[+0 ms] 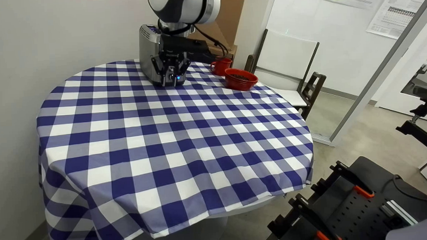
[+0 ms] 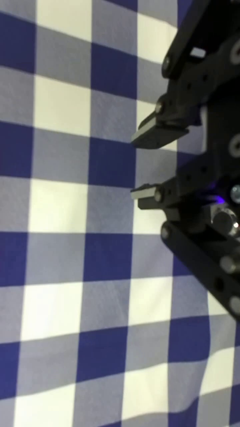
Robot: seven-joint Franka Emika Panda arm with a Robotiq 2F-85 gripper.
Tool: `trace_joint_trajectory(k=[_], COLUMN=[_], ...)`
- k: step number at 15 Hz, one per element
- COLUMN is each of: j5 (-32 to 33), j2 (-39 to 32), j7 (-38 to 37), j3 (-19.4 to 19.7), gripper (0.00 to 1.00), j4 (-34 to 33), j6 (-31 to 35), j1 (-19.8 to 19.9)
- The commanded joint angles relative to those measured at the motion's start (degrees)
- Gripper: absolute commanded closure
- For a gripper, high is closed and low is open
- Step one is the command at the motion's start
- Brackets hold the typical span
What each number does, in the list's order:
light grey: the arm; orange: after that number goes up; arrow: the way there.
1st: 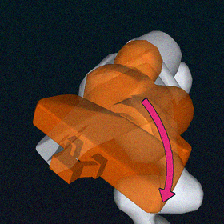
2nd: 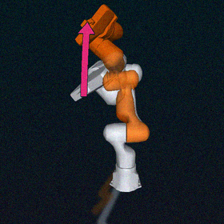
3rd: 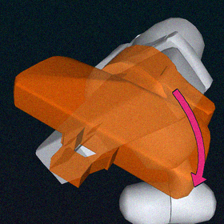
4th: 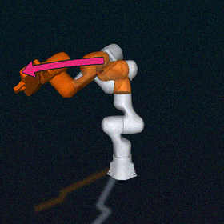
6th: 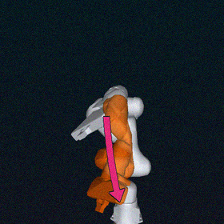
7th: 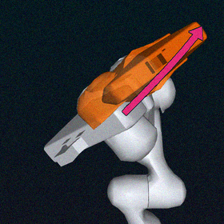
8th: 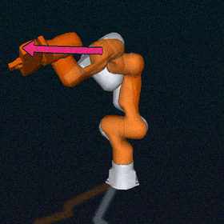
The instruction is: Turn off the toaster
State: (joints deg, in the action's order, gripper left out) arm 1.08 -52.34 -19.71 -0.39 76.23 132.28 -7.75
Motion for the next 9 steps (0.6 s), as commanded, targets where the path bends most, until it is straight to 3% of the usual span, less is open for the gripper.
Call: trace_joint_trajectory(k=[1,4,5,9], j5=[-6.4,-11.9,-12.3,-6.8], j2=[8.1,13.6,16.2,27.0], j7=[6.9,9.2,7.3,-0.9], j3=[-5.3,-7.7,-6.7,-1.6], gripper=[0.31,0.10,0.04,0.00], j4=[6.8,10.0,12.0,22.4], j6=[-7.5,-17.1,-20.1,-20.3], j1=[2.9,4.7,4.1,0.3])
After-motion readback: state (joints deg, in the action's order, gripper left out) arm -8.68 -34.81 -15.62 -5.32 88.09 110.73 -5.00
